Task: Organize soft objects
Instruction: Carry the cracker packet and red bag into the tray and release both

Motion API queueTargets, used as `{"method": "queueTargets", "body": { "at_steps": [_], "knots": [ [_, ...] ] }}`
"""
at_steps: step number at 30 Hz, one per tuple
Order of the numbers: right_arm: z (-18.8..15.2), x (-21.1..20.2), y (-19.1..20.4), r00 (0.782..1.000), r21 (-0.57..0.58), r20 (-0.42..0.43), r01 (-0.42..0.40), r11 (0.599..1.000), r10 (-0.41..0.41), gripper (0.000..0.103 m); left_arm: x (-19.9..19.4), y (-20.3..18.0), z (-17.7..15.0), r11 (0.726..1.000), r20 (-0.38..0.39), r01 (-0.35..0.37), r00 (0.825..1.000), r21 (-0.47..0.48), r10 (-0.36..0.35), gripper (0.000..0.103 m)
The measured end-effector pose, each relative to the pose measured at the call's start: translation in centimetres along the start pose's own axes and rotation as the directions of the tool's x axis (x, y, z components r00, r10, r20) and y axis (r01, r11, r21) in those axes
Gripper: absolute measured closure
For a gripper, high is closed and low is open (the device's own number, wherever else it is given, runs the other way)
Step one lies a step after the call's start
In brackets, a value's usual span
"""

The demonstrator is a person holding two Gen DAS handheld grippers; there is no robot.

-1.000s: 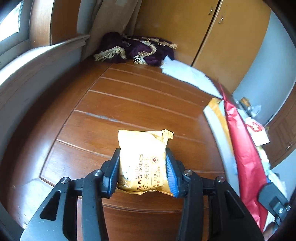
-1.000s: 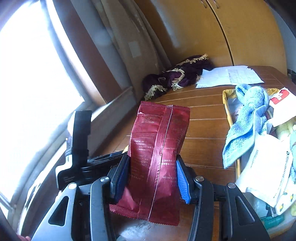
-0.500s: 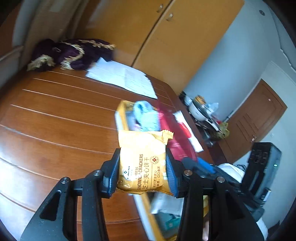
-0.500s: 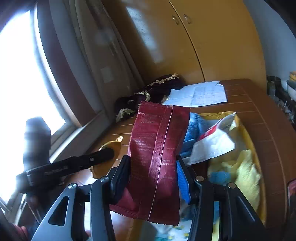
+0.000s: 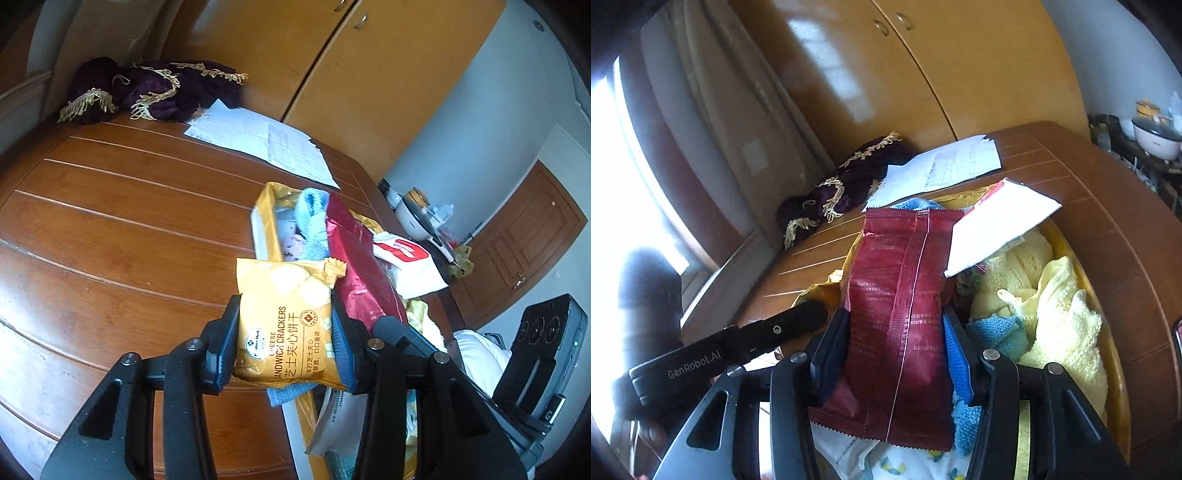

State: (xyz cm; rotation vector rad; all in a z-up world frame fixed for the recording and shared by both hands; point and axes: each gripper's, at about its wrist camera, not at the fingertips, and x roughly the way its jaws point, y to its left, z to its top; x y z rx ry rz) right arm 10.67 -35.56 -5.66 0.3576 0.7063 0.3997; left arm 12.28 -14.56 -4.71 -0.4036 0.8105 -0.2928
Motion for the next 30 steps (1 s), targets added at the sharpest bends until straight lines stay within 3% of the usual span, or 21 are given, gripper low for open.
{"method": "queueTargets", "body": {
  "at_steps": [7,15,21,26,30],
  "knots": [
    [0.0,1.3,1.2,0.998,0.034,0.014,0.067,0.997,-0.067,0.051,0.2,1.3,0.5,1.000,-0.002,0.007,1.000,-0.022,-0.007,0.061],
    [0.3,-0.7,-0.2,1.000,0.094,0.016,0.001,0.996,-0.002,0.052,-0.5,-0.5,0.2,0.997,-0.002,0.079,0.997,0.008,-0.079,0.061],
    [0.4,-3.5,-0.6,0.997,0.050,0.058,0.040,0.998,-0.043,0.055,0.4,-2.5,-0.1,0.995,-0.034,0.090,0.995,0.042,-0.089,0.061],
    [0.3,-3.0,-1.0,0.997,0.007,0.021,0.080,0.997,-0.080,0.058,1.3,-2.8,-0.2,0.995,-0.054,0.093,0.994,0.045,-0.091,0.061],
    [0.0,-2.5,-1.9,0.999,0.042,0.007,0.046,0.998,-0.046,0.055,1.4,-2.9,-0.2,0.994,-0.065,0.105,0.993,0.041,-0.102,0.060]
  ]
}}
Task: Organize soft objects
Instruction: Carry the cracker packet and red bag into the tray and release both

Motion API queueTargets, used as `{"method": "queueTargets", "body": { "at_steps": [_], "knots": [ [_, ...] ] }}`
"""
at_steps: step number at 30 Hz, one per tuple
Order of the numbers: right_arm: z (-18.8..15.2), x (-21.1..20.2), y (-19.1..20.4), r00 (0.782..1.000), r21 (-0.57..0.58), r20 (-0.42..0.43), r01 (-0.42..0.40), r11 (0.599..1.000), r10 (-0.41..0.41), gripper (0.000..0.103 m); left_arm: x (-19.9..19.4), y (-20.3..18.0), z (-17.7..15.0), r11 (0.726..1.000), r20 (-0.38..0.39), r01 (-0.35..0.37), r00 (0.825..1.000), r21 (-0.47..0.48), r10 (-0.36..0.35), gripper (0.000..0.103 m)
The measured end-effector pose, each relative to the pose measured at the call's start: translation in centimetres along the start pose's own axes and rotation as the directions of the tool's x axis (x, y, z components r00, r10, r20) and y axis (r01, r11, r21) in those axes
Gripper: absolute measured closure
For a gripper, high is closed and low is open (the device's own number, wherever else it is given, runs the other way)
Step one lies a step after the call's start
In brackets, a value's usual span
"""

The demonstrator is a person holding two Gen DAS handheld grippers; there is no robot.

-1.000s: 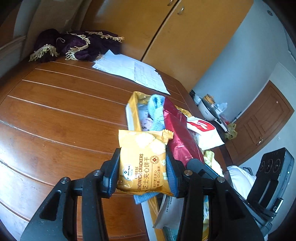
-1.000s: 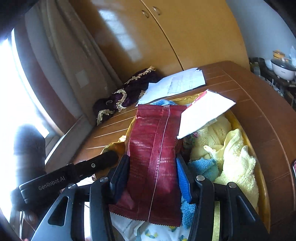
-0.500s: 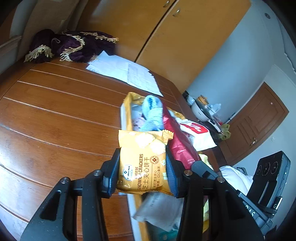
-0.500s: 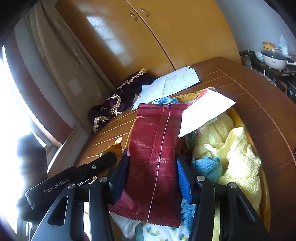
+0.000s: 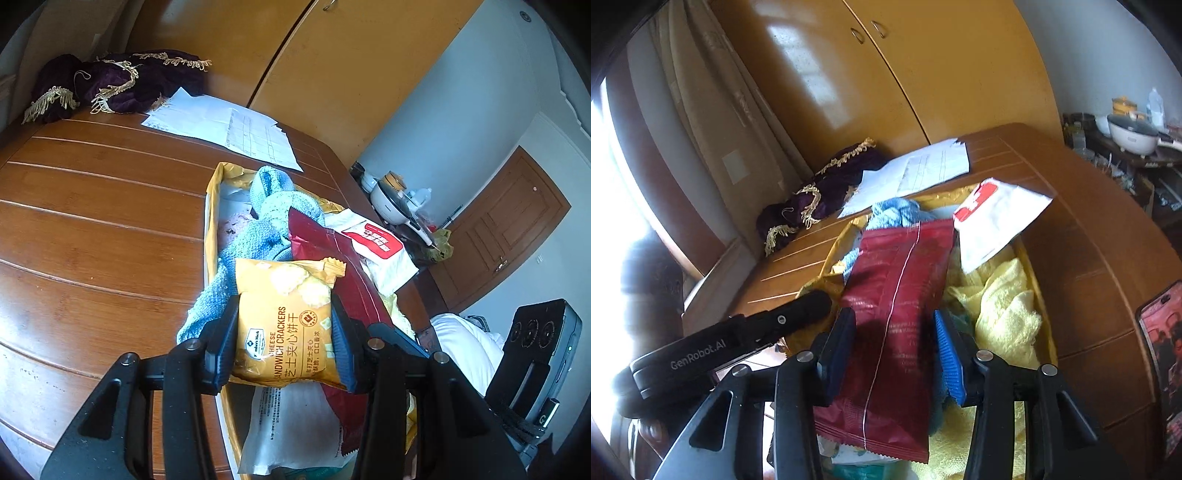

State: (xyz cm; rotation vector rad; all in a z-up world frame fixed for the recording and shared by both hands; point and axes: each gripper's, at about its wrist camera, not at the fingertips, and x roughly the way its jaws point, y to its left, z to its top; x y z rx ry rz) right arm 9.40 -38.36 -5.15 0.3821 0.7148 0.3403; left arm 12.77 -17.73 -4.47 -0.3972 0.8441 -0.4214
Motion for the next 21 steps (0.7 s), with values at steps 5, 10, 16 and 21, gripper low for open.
{"method": "queueTargets", "body": {
  "at_steps": [5,10,16,21],
  "knots": [
    [-0.2,0.0,0.3,1.000,-0.013,0.017,0.004,1.000,-0.004,0.055,0.0,0.0,-0.1,1.000,-0.010,0.028,1.000,-0.007,-0.028,0.052],
    [-0.2,-0.7,0.4,0.999,0.002,0.039,-0.021,1.000,0.021,0.043,-0.9,-0.1,-0.3,0.998,0.026,0.055,0.998,-0.013,-0.054,0.034],
    [0.0,-1.7,1.0,0.998,0.004,0.066,-0.010,1.000,0.010,0.035,-2.7,-0.4,-0.7,1.000,0.091,0.011,0.996,0.016,-0.012,0.029],
    [-0.2,-2.0,1.3,0.998,0.016,0.063,-0.005,1.000,0.004,0.026,-4.4,-0.2,-1.1,0.997,0.153,-0.062,0.987,0.034,0.057,0.021]
  ]
}}
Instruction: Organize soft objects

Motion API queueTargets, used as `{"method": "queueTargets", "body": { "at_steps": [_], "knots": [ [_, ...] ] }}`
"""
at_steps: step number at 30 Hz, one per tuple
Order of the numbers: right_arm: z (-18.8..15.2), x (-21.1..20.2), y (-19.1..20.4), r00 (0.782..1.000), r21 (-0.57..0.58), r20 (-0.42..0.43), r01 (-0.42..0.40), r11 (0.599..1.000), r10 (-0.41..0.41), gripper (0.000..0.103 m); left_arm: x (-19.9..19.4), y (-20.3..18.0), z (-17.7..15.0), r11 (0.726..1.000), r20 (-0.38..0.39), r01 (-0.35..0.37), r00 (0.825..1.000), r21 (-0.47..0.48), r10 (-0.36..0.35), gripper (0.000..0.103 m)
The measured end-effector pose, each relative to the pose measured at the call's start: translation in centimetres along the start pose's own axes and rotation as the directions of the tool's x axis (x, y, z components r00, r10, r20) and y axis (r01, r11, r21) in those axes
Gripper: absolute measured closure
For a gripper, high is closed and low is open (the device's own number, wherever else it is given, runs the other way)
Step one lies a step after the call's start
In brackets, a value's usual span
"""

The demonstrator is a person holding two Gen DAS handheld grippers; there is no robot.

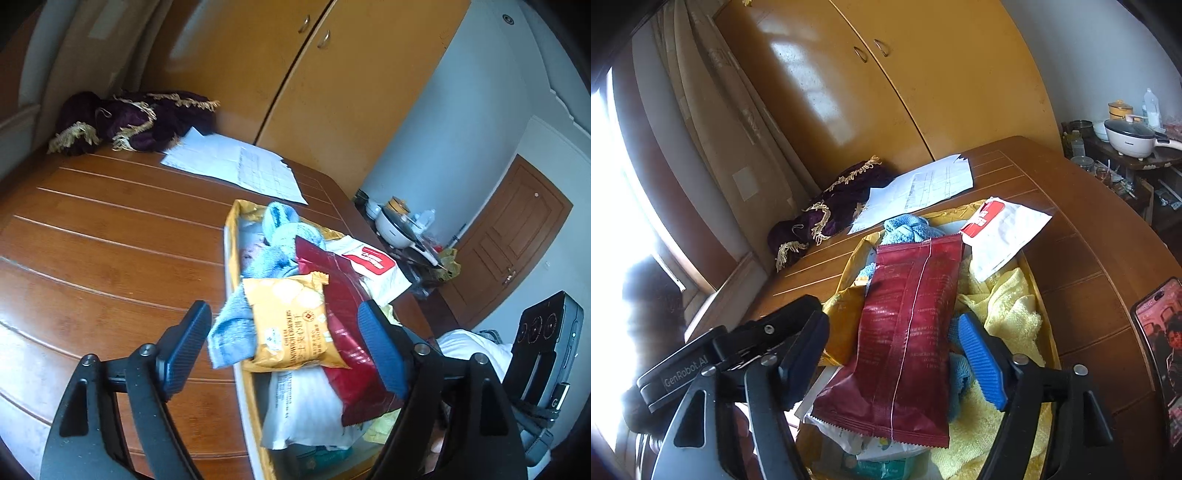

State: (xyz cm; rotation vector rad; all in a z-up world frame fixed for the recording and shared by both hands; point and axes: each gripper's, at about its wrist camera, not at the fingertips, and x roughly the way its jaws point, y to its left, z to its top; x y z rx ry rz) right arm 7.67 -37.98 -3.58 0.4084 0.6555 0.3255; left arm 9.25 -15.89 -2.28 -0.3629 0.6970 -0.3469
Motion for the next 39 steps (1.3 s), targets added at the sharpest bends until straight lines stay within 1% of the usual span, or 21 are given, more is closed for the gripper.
{"method": "queueTargets", "body": {
  "at_steps": [2,4,7,9,13,18,23,29,39],
  "knots": [
    [-0.1,-0.1,0.2,1.000,0.002,-0.005,0.003,1.000,-0.003,0.026,-0.6,0.1,-0.1,0.999,0.013,-0.035,0.999,0.009,0.035,0.021],
    [-0.4,-0.2,0.5,1.000,-0.004,-0.011,0.012,1.000,-0.012,0.024,-1.1,0.1,-0.4,0.995,0.028,-0.092,0.995,0.027,0.091,0.021],
    [-0.8,-0.3,1.1,0.999,-0.014,-0.026,0.019,1.000,-0.019,0.023,-2.0,0.1,-0.9,0.984,0.060,-0.171,0.984,0.050,0.168,0.021],
    [-1.1,-0.3,1.4,0.999,-0.023,-0.034,0.026,0.999,-0.026,0.023,-2.2,0.4,-1.2,0.981,0.056,-0.189,0.981,0.051,0.186,0.021],
    [-1.5,-0.5,1.9,0.997,-0.029,-0.049,0.066,0.997,-0.067,0.022,-2.7,1.0,-1.6,0.974,0.041,-0.220,0.975,0.043,0.219,0.021],
    [-1.7,-1.2,2.0,0.995,-0.011,-0.060,0.080,0.997,-0.081,0.022,-3.4,0.8,-2.0,0.957,0.055,-0.285,0.958,0.060,0.282,0.021],
    [-2.0,-1.6,2.6,0.994,-0.020,-0.066,0.082,0.996,-0.083,0.022,-3.4,0.1,-2.3,0.946,0.039,-0.303,0.953,0.111,0.301,0.021],
    [-2.1,-1.6,3.6,0.994,-0.046,-0.070,0.080,0.996,-0.084,0.022,-3.5,0.2,-2.3,0.945,0.038,-0.309,0.951,0.109,0.306,0.021],
    [-2.1,-1.6,3.2,0.994,-0.037,-0.077,0.080,0.996,-0.083,0.022,-3.1,-0.1,-2.5,0.941,0.025,-0.313,0.949,0.125,0.313,0.021]
  ]
}}
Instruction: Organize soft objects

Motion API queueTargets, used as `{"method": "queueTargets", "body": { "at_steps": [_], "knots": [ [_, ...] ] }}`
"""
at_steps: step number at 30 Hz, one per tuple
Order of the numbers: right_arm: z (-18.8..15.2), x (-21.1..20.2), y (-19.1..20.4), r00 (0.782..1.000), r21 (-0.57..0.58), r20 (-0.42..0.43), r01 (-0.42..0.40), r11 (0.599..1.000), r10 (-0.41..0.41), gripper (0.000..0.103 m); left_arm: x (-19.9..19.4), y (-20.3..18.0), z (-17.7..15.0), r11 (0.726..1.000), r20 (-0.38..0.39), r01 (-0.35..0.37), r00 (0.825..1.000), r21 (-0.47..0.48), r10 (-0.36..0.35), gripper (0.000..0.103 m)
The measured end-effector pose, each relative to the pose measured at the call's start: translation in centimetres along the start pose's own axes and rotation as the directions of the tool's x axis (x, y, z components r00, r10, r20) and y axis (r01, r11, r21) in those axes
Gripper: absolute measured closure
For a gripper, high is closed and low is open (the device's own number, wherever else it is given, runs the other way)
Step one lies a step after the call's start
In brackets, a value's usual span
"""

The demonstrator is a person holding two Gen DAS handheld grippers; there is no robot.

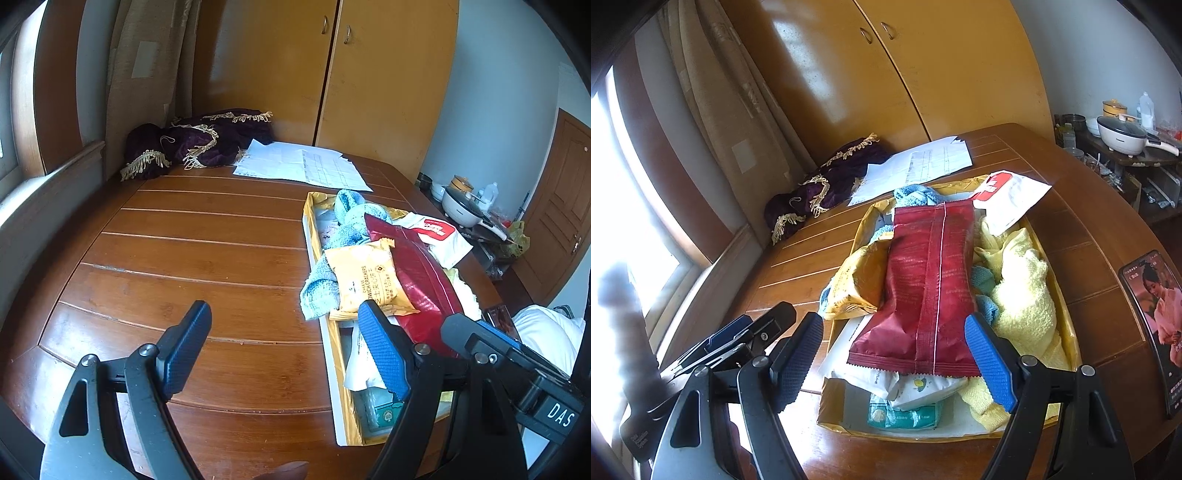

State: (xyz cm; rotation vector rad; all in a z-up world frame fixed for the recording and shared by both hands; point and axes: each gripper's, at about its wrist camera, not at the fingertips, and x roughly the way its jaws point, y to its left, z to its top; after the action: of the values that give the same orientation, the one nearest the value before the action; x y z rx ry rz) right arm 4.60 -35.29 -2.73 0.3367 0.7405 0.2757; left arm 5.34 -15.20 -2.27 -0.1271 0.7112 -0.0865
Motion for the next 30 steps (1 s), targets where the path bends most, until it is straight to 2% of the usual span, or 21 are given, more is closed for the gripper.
{"method": "queueTargets", "body": {
  "at_steps": [4,30],
  "knots": [
    [0.03,-0.03,-0.19,1.000,0.006,0.001,-0.004,1.000,0.004,0.018,-0.01,-0.02,-0.03,1.000,-0.002,-0.007,1.000,0.002,0.007,0.021],
    [0.57,-0.30,-0.10,0.999,-0.062,-0.018,0.033,0.998,-0.034,0.018,0.06,-0.97,-0.10,0.998,-0.003,-0.046,0.999,0.052,0.046,0.021]
  ]
}}
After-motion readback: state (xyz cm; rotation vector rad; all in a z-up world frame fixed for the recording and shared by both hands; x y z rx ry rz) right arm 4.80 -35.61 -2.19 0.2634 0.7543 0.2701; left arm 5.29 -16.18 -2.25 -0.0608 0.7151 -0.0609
